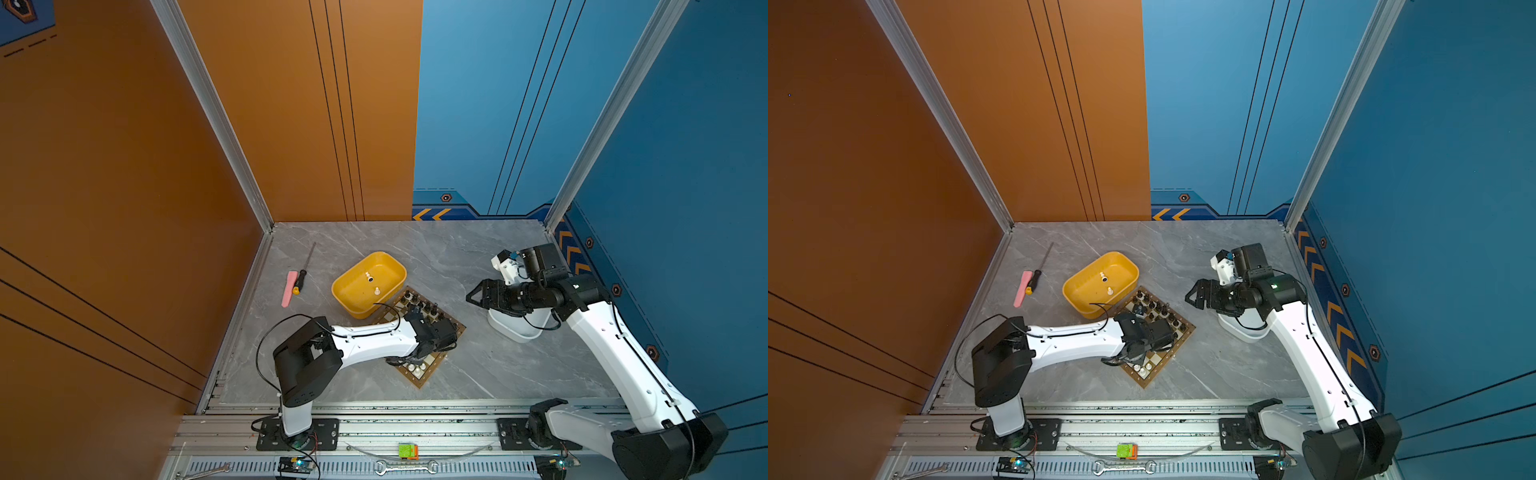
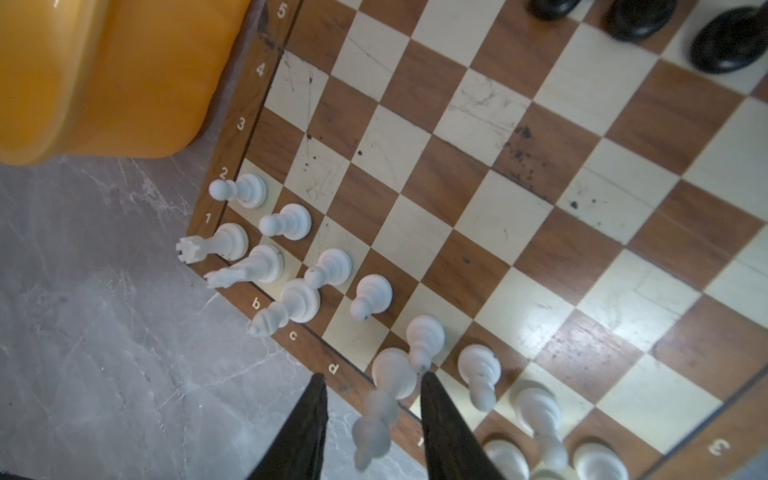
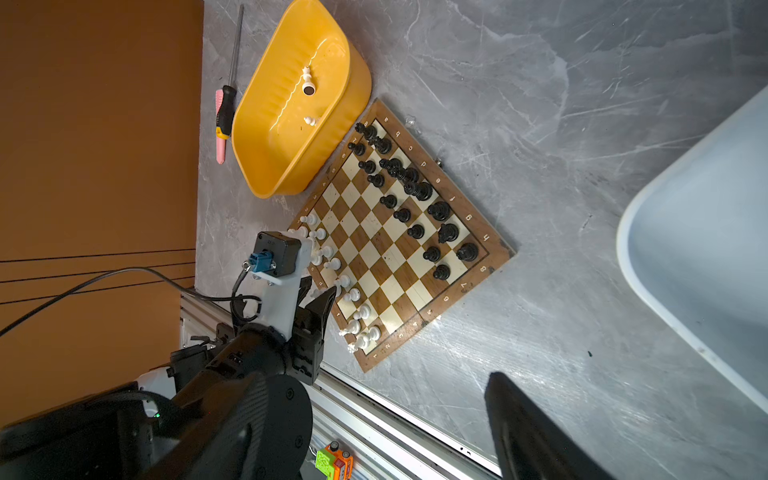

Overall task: Set up the chess pieces on the board
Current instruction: 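Lower the pawn onto a near-rank square beside the white pieces and open the left gripper, then move the open left gripper back over the yellow tray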

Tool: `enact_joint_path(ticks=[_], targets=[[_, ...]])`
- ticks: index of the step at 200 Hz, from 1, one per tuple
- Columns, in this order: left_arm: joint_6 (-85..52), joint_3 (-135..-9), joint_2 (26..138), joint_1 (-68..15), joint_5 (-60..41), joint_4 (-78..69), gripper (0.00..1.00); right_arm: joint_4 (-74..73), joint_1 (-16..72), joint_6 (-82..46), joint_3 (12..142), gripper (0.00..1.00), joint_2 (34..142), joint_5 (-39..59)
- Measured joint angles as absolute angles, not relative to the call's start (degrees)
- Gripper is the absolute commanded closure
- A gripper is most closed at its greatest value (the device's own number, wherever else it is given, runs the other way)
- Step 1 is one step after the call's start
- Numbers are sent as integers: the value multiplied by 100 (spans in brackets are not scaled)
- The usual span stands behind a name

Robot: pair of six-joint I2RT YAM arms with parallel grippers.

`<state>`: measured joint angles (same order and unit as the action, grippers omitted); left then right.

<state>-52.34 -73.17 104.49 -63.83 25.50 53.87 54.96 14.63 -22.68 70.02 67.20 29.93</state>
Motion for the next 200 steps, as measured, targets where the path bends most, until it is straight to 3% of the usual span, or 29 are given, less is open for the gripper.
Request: enact_joint_path(ticks=[98,150,200], targets=[[-5000,-7900,9688,-6136,2668,5876,53,5494,1461,-2246,7061,15,6803,2991],[-4281,-8414,9413,-4372,2722,5859,53,5443,1476,-2276,7345,15,7150,2897],[-3667,-9024,10565,-2770,2281,5275,55,5271,1839,-2401,7915,15,7832,2561]])
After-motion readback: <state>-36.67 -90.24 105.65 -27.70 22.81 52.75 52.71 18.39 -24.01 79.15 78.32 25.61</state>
